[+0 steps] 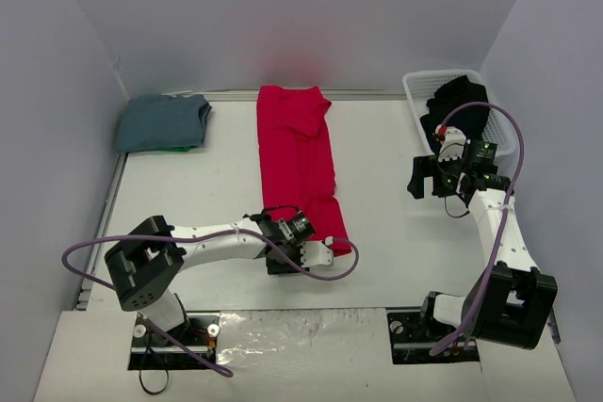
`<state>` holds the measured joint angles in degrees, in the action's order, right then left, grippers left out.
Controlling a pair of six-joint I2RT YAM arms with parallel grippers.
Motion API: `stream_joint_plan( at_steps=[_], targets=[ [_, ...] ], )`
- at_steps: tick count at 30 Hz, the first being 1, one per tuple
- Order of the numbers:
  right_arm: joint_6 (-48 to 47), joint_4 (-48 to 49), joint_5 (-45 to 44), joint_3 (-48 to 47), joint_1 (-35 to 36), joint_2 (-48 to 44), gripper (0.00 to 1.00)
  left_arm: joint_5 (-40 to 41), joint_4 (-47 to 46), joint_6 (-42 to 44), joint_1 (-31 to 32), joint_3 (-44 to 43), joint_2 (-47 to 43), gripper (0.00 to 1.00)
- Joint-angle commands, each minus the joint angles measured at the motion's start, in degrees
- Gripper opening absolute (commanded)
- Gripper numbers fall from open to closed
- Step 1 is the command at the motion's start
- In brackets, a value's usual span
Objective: Fold and stack the t-shirts
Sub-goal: Grab the bottom of the folded rectangular tshirt with both arms
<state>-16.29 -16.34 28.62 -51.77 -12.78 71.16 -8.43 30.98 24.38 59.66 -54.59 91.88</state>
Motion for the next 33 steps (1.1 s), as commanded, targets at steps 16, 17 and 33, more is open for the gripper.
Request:
stream_joint_plan(
  at_steps=[16, 17, 33],
  targets=[
    [0.39, -0.10, -1.11, -2.20, 0.12, -0.31, 1.00, 2.71, 1.45, -1.88, 0.20, -1.13, 2.08, 0.14],
    [0.39, -0.01, -1.11, -2.11, 0.12, -0.40, 1.00, 2.80, 1.45, -1.88, 0.20, -1.13, 2.25, 0.13],
    [-4.35, -2.12, 6.78, -2.28, 1.79, -3.91, 1.00, 0.17, 4.18, 1.11, -1.20, -1.14, -4.15, 0.02]
  ],
)
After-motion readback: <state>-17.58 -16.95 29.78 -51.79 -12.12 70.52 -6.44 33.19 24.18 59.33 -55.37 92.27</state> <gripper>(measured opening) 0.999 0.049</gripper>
